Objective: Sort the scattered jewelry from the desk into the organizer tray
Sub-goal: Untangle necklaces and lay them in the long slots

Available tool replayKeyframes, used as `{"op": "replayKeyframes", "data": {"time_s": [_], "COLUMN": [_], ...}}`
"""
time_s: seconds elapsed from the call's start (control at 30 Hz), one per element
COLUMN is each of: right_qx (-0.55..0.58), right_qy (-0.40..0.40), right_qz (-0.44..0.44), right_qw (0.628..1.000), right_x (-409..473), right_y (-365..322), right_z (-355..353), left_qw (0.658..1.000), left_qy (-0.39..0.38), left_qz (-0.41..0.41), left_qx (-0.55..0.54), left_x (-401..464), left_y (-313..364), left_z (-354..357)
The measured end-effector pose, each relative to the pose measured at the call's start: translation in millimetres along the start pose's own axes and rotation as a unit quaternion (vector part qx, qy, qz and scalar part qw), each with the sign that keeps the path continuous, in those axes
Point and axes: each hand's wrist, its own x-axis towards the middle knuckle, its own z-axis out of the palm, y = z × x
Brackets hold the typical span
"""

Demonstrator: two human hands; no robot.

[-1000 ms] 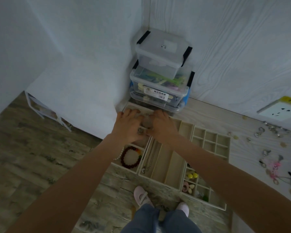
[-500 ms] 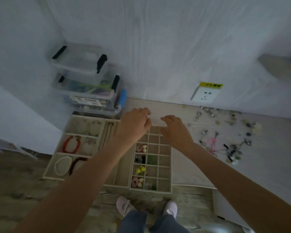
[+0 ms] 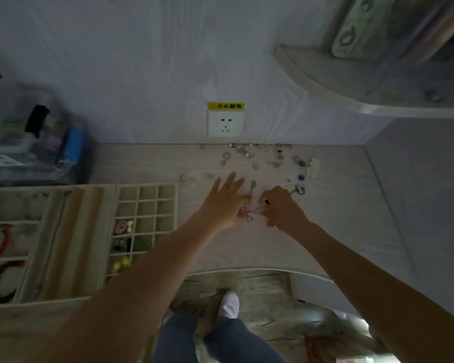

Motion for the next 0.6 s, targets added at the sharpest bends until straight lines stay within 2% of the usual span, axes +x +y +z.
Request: {"op": "replayKeyframes", "data": {"time_s": [0.17,0.27,0.33,0.37,0.43,0.5,0.6], "right_qx": [-0.049,-0.12,-0.126,-0.092,0.082,0.274,0.327], "right_qy": [0.02,0.023,0.045,0.057,0.067,0.066,0.088], "right_qz": [-0.034,-0.055,-0.072,-0.075,-0.067,-0.058,-0.067], "right_qw": [0.998,0.991,0.988,0.991,0.992,0.958,0.938], "right_x": [5,6,5,4,-6,-13,-17], "right_y": [9,9,10,10,4,-2,-11], "right_z": [12,16,14,10,-8,-27,-56], "left_qw": [0.998,0.998,0.997,0.993,0.976,0.938,0.893], "left_qy": [0.031,0.026,0.042,0.066,0.112,0.085,0.038], "left_qz": [-0.034,-0.056,-0.054,-0.044,-0.011,0.013,0.016], "left_qx": [0.04,0.017,-0.04,-0.083,-0.186,-0.334,-0.448], "left_x": [-1,-5,-6,-6,-5,-2,-1], "left_y": [-2,-4,-3,-2,3,11,16], "left_z": [17,17,13,10,1,-13,-37]}}
